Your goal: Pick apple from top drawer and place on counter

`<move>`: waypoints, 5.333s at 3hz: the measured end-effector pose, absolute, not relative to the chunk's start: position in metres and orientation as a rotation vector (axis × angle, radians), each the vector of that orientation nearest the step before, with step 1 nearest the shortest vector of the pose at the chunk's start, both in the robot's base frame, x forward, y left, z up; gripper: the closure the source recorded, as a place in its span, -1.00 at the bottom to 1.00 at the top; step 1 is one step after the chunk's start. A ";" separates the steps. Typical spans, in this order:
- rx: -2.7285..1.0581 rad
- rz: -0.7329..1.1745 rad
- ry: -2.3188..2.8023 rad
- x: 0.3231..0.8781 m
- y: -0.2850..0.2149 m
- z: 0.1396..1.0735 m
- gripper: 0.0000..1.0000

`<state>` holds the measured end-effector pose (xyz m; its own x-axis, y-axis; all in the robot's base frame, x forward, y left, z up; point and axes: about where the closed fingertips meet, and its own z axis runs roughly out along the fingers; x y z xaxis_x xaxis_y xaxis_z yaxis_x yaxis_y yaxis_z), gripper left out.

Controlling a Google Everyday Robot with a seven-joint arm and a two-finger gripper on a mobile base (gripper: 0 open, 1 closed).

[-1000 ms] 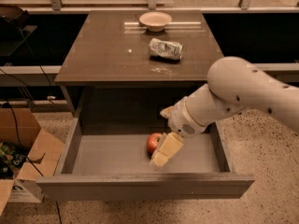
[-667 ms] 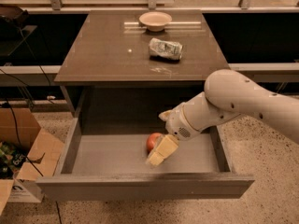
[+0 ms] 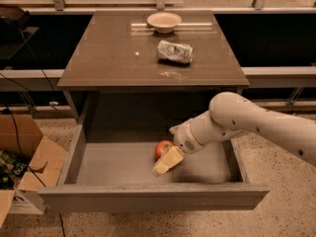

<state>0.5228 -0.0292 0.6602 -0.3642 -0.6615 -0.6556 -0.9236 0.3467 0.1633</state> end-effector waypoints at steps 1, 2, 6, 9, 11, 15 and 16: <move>-1.331 0.744 2.187 0.534 -0.035 0.628 -0.94; -1.313 0.760 2.220 0.533 -0.034 0.616 -0.49; -1.257 0.723 2.127 0.556 -0.038 0.715 1.00; -1.388 0.675 1.828 0.626 -0.028 0.870 1.00; -1.339 0.702 1.803 0.684 -0.007 0.886 1.00; -1.340 0.728 1.921 0.717 0.023 0.839 -0.73; -1.340 0.728 1.921 0.717 0.023 0.839 -1.00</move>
Offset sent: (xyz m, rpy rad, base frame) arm 0.0110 -0.0076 -0.0561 -0.0074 0.1074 -0.0769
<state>0.7172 0.0231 0.8387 -0.2430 -0.5693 -0.7854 -0.9468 0.3152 0.0644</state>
